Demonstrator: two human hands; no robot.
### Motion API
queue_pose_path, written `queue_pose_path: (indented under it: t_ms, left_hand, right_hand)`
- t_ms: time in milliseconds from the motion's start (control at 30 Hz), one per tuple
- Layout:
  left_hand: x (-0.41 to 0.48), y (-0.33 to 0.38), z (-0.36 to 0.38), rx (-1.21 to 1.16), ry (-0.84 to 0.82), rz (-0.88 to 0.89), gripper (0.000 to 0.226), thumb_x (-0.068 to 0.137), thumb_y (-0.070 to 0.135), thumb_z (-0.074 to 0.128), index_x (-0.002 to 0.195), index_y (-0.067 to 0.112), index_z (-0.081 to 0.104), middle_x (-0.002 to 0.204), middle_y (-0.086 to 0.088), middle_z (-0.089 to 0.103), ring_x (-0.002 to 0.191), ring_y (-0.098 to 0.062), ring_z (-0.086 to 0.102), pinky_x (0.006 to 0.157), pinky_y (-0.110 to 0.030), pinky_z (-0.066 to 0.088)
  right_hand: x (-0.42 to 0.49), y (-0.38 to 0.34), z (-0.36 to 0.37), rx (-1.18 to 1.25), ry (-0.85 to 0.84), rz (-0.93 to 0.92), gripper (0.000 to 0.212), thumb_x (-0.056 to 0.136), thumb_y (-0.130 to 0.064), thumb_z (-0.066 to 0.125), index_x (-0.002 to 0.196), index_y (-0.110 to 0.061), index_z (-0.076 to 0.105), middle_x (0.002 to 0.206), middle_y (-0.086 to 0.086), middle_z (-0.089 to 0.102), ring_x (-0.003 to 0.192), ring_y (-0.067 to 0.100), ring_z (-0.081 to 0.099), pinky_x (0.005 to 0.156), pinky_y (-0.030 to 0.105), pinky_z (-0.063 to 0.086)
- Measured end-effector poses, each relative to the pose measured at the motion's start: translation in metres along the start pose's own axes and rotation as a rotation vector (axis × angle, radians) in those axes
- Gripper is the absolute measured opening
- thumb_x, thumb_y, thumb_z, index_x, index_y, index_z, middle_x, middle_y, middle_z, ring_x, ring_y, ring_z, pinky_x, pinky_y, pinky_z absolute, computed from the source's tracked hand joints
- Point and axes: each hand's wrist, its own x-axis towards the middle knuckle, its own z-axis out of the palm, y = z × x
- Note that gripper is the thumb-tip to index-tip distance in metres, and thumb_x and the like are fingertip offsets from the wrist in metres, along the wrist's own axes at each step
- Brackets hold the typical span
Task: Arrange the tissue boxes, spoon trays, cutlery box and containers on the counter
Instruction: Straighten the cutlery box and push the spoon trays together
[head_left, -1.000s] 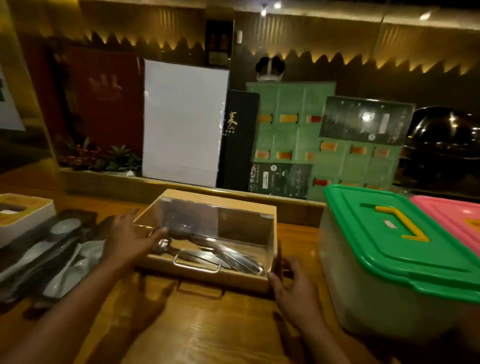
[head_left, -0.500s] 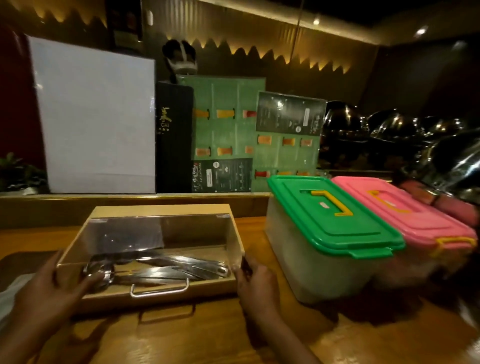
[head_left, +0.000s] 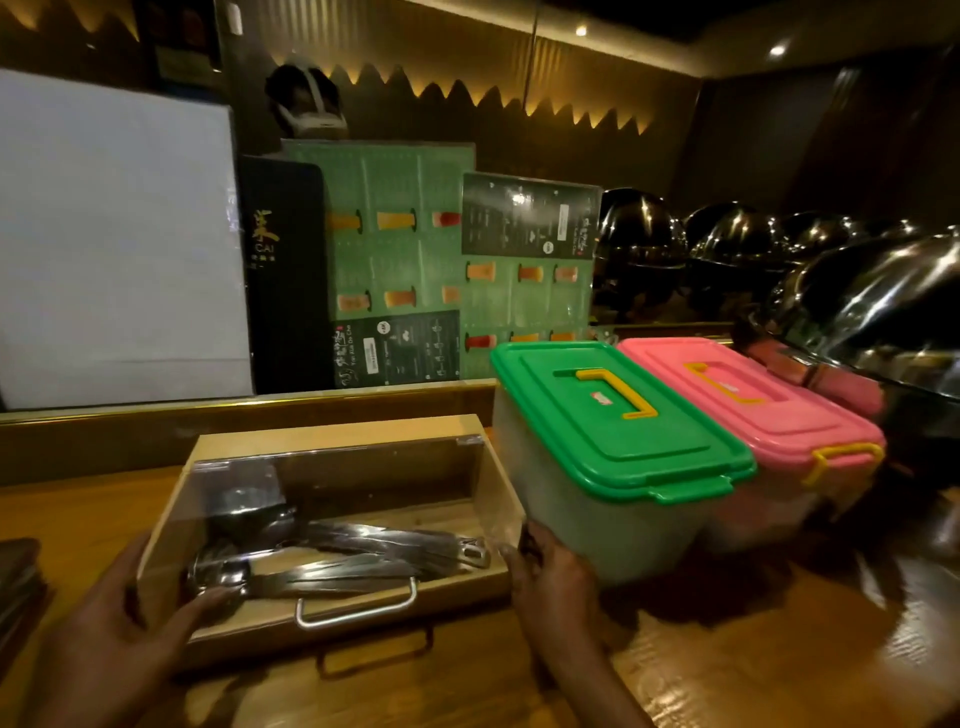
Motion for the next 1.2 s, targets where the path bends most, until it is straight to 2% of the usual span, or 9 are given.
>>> queue_pose_path:
  t_ms: [167, 300, 433, 533, 700, 900, 1033, 1133, 1200]
  left_hand:
    - [-0.006, 0.003, 0.011, -0.006, 0.009, -0.038, 0.1, 0.048, 0.051, 0.09, 0.137, 0.056, 0.043, 0.12, -0.006, 0.068, 0.1, -0.03, 0.066, 0.082, -0.051, 0.058]
    - [-0.005, -0.008, 0.019, -0.007, -0.002, -0.043, 0.106, 0.047, 0.062, 0.088, 0.141, 0.057, 0.039, 0.121, -0.003, 0.069, 0.101, -0.027, 0.068, 0.082, -0.051, 0.059]
    - [-0.007, 0.001, 0.026, -0.034, -0.014, -0.007, 0.104, 0.053, 0.048, 0.091, 0.144, 0.052, 0.04, 0.125, -0.006, 0.068, 0.104, -0.029, 0.067, 0.083, -0.052, 0.059]
    - [-0.014, 0.01, 0.036, -0.074, 0.007, 0.042, 0.098, 0.061, 0.026, 0.089, 0.146, 0.039, 0.043, 0.127, -0.014, 0.067, 0.106, -0.033, 0.067, 0.087, -0.056, 0.057]
    - [-0.007, 0.004, 0.031, -0.069, -0.007, 0.047, 0.097, 0.059, 0.032, 0.086, 0.145, 0.046, 0.042, 0.124, -0.011, 0.069, 0.105, -0.029, 0.068, 0.087, -0.052, 0.057]
    - [-0.008, 0.012, 0.026, -0.089, -0.025, 0.099, 0.089, 0.071, 0.023, 0.086, 0.143, 0.053, 0.043, 0.123, -0.005, 0.069, 0.107, -0.026, 0.067, 0.087, -0.05, 0.057]
    - [-0.019, 0.023, 0.025, -0.115, -0.014, 0.13, 0.079, 0.075, 0.016, 0.084, 0.123, 0.064, 0.043, 0.115, 0.001, 0.065, 0.103, -0.023, 0.065, 0.084, -0.041, 0.054]
    - [-0.023, 0.029, 0.025, -0.121, -0.007, 0.134, 0.078, 0.078, 0.014, 0.081, 0.13, 0.057, 0.043, 0.122, -0.004, 0.065, 0.103, -0.02, 0.062, 0.081, -0.035, 0.052]
    - [-0.026, 0.032, 0.024, -0.102, -0.002, 0.14, 0.075, 0.08, 0.013, 0.08, 0.14, 0.042, 0.046, 0.124, -0.006, 0.066, 0.102, -0.017, 0.06, 0.077, -0.029, 0.049]
  right_hand:
    - [0.008, 0.011, -0.008, -0.08, 0.035, -0.011, 0.031, 0.087, -0.037, 0.07, 0.116, -0.024, 0.068, 0.095, 0.006, 0.076, 0.086, 0.03, 0.069, 0.069, 0.034, 0.05]
    - [0.014, 0.018, -0.016, -0.25, 0.034, -0.143, 0.029, 0.085, -0.04, 0.071, 0.109, -0.025, 0.066, 0.081, 0.004, 0.074, 0.071, 0.029, 0.069, 0.056, 0.035, 0.05]
    - [0.018, 0.018, -0.025, -0.448, 0.066, -0.233, 0.048, 0.083, -0.046, 0.071, 0.127, -0.031, 0.059, 0.082, 0.003, 0.072, 0.063, 0.028, 0.067, 0.05, 0.039, 0.053]
    - [0.019, 0.014, -0.029, -0.502, 0.052, -0.346, 0.043, 0.085, -0.041, 0.071, 0.125, -0.029, 0.061, 0.098, 0.0, 0.07, 0.066, 0.025, 0.068, 0.05, 0.04, 0.056]
    - [0.023, 0.021, -0.027, -0.611, -0.009, -0.452, 0.057, 0.081, -0.019, 0.077, 0.132, -0.025, 0.053, 0.137, 0.004, 0.054, 0.077, 0.026, 0.069, 0.054, 0.038, 0.057]
    - [0.025, 0.023, -0.031, -0.634, -0.026, -0.446, 0.07, 0.064, -0.008, 0.087, 0.127, -0.026, 0.063, 0.134, 0.015, 0.06, 0.048, 0.03, 0.064, 0.04, 0.036, 0.05]
    - [0.026, 0.027, -0.029, -0.58, -0.046, -0.438, 0.07, 0.068, -0.005, 0.083, 0.13, -0.029, 0.061, 0.137, 0.012, 0.059, 0.049, 0.033, 0.064, 0.042, 0.039, 0.052]
    - [0.027, 0.028, -0.03, -0.576, -0.046, -0.441, 0.069, 0.066, -0.006, 0.086, 0.127, -0.03, 0.063, 0.134, 0.01, 0.061, 0.048, 0.033, 0.063, 0.042, 0.039, 0.051]
    - [0.027, 0.029, -0.03, -0.577, -0.055, -0.439, 0.069, 0.066, -0.007, 0.085, 0.127, -0.03, 0.063, 0.134, 0.009, 0.061, 0.047, 0.034, 0.062, 0.042, 0.04, 0.051]
